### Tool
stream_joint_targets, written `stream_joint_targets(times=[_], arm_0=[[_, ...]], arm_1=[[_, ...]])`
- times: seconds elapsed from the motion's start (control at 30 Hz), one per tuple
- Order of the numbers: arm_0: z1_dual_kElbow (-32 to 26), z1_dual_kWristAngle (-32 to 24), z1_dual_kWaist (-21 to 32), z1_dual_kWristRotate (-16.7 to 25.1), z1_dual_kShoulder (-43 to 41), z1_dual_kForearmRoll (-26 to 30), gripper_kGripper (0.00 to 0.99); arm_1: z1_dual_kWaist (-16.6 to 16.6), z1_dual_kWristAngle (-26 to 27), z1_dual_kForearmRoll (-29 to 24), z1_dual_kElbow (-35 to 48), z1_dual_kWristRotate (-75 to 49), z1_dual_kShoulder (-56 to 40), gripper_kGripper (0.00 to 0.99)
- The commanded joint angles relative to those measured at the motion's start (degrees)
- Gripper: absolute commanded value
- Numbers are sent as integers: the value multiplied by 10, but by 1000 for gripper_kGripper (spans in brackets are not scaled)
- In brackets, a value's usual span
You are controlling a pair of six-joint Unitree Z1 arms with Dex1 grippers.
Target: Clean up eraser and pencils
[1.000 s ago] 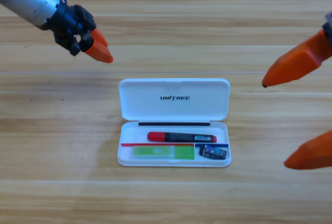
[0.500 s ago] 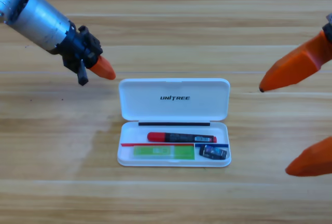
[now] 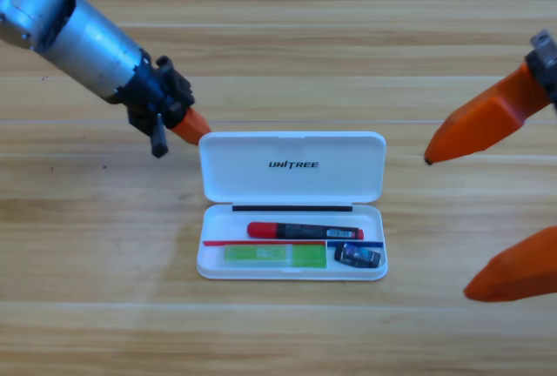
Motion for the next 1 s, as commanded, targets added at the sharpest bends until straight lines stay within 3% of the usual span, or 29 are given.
stream_joint_targets(times=[0.03, 0.63, 1.0], arm_0=[[5, -9, -46, -11, 18, 3, 0], [22, 0, -112, -22, -54, 54, 0], [53, 14, -126, -17, -72, 51, 0]], arm_1=[[7, 3, -8, 7, -1, 25, 988], [7, 3, -8, 5, 0, 29, 988], [7, 3, -8, 6, 0, 32, 988]])
